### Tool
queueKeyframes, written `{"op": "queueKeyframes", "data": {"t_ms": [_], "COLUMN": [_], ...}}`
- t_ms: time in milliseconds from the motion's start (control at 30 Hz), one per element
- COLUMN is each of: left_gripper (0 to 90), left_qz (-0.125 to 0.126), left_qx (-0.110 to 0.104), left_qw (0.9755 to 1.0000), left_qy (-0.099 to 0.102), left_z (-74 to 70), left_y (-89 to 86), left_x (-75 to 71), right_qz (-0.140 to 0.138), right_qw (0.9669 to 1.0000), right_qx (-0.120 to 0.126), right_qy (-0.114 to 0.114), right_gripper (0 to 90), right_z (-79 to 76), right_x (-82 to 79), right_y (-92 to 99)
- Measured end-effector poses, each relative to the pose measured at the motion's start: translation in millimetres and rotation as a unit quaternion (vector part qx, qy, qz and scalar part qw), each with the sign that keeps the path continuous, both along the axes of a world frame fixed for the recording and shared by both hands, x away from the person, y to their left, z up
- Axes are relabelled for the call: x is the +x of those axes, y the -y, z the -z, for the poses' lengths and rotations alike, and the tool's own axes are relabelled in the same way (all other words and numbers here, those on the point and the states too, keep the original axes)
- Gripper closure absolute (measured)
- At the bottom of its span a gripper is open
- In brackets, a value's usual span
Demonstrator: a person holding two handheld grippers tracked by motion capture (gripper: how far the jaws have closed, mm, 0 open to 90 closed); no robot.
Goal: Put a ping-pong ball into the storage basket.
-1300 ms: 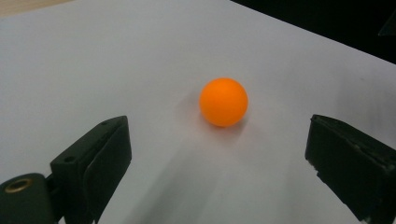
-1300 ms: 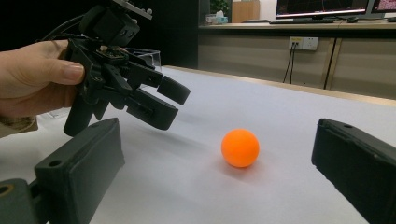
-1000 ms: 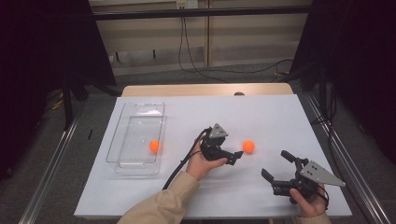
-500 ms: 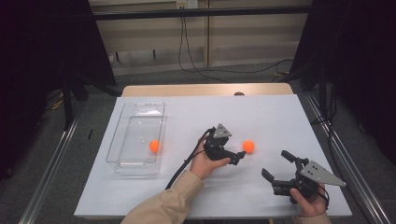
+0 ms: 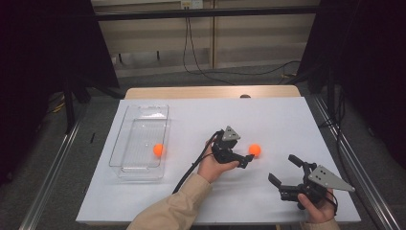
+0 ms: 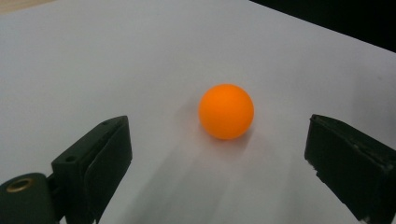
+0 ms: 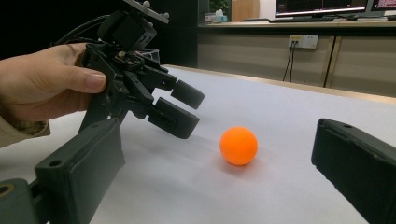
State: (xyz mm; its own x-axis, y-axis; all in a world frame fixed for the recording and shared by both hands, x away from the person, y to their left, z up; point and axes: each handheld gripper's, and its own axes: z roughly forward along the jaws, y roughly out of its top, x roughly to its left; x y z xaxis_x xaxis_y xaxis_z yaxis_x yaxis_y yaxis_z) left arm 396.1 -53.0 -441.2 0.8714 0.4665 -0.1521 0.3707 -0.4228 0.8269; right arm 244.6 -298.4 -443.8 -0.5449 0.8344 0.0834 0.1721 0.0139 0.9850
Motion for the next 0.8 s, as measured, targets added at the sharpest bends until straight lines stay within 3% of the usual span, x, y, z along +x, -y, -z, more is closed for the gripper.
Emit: {"op": "queueKeyframes", "data": {"t_ms": [800], "left_gripper": [7.9], "left_qz": [0.001], "left_qx": [0.003], "left_qw": [1.0000], "left_qy": [0.001], "left_z": [0.5], "left_y": [11.7], "left_x": [3.8], "right_qz": [-0.001], "right_qw": [1.0000], "right_qx": [0.000], "right_qy": [0.000], "right_gripper": [1.6], "right_z": [-0.1], "right_x": [-0.1], "right_y": [0.6]}}
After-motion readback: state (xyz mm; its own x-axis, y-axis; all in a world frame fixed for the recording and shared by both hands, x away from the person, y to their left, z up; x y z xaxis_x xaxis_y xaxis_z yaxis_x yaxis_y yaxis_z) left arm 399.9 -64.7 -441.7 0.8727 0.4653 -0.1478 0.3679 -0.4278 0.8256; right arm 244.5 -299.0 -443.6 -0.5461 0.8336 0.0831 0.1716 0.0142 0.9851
